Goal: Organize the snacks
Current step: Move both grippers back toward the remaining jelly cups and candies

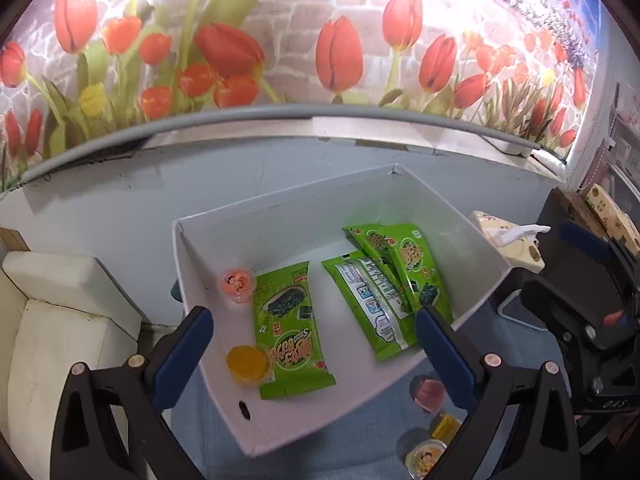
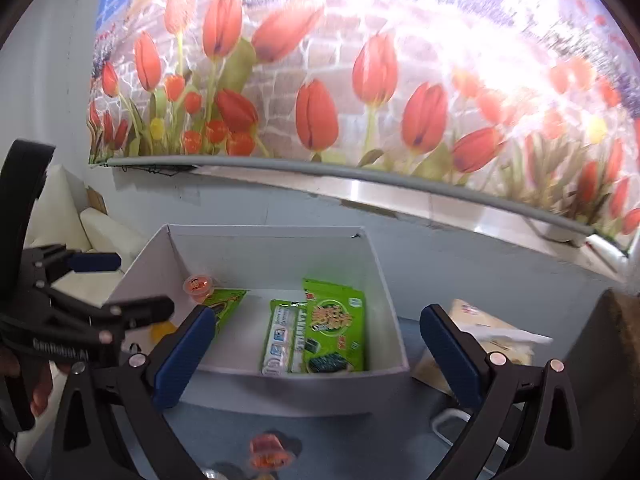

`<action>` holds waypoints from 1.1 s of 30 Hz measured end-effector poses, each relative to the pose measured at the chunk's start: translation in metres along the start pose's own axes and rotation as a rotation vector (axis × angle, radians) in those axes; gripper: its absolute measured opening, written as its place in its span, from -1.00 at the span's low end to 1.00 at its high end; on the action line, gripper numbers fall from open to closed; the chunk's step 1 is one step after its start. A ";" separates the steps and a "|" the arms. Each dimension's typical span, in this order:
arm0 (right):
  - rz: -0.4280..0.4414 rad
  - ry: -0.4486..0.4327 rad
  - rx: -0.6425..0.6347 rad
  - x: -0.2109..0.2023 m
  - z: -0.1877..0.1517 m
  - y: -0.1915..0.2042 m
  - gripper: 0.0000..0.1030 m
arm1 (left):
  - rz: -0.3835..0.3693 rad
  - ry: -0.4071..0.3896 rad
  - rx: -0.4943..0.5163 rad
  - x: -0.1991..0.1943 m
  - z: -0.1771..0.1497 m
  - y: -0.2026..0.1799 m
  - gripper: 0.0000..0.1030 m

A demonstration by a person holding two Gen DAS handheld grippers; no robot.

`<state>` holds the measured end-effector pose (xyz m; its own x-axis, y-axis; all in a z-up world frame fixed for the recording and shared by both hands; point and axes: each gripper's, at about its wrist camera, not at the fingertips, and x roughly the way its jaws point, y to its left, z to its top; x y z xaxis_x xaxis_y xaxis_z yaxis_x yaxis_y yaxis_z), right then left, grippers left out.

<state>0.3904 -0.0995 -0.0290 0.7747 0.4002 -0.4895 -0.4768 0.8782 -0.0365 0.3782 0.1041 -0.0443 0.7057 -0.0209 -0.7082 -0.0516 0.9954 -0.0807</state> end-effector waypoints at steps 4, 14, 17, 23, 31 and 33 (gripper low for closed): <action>0.009 -0.003 0.024 -0.031 -0.022 -0.004 1.00 | -0.018 -0.039 0.006 -0.030 -0.014 -0.002 1.00; 0.024 0.107 0.088 -0.046 -0.104 -0.001 1.00 | -0.038 -0.094 -0.002 -0.106 -0.104 0.000 1.00; 0.053 0.148 0.081 -0.032 -0.120 0.011 1.00 | -0.048 -0.089 -0.007 -0.121 -0.142 0.004 1.00; 0.087 0.183 0.087 0.004 -0.132 0.029 1.00 | -0.046 -0.043 -0.059 -0.133 -0.197 0.018 1.00; 0.078 0.284 0.094 0.060 -0.131 0.022 0.52 | -0.089 -0.038 -0.019 -0.139 -0.231 0.010 1.00; 0.097 0.300 0.119 0.068 -0.133 0.016 0.39 | -0.101 -0.025 -0.018 -0.135 -0.234 0.006 1.00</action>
<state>0.3804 -0.0933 -0.1788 0.5630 0.4044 -0.7207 -0.4767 0.8713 0.1165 0.1171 0.0914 -0.1137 0.7255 -0.1188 -0.6779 0.0084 0.9864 -0.1638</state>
